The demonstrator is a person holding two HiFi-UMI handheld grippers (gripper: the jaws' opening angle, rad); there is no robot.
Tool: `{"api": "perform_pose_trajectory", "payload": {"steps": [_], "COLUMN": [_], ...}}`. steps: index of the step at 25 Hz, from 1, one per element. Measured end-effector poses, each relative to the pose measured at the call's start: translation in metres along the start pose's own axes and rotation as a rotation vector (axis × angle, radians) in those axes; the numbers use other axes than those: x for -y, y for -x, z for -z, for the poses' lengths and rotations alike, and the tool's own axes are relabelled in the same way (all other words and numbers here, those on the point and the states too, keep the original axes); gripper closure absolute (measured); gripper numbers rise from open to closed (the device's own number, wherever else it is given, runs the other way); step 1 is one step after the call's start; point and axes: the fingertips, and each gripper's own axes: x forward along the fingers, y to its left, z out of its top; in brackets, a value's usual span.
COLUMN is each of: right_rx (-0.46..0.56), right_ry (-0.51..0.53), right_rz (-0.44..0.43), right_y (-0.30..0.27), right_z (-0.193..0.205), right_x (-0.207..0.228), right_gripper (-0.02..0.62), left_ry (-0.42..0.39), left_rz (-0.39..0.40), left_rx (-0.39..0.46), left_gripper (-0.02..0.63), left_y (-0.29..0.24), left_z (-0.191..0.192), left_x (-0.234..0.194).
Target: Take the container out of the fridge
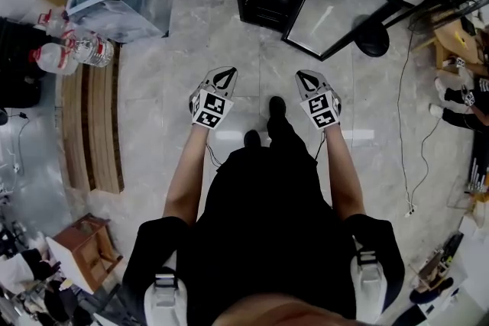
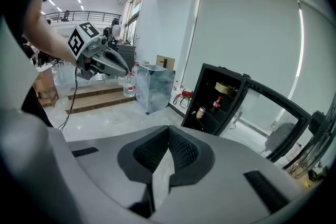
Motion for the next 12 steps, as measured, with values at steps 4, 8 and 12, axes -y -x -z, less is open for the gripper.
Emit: {"api": "perform_pose_trajectory", "payload": {"steps": [4,8,12], "right_rx": [0.003,-0.006,-0.001], "right_ry": [0.019,0.024,0.03], "right_rz": [-0.02,-0.038,-0.051], "right_y": [-0.011,-0.022,-0.033], "right_z": [-0.005,-0.007,-0.011], "right_x": [0.009,0.019,0.036], "right_gripper": [0.597,0.597,0.597], "left_ry": [-0.009,-0.01,-0.002], "left_rz": [-0.013,-0.023,-0.031], "left_rx": [0.001,0.0,-0.01], "left_gripper": [0.588,0.588,0.588], "left_y": [-0.011,-0.02,-0.034], "left_z": [-0.009,-0.016,-0.021], "left_x": [-0.014,-0.026,-0.034]}}
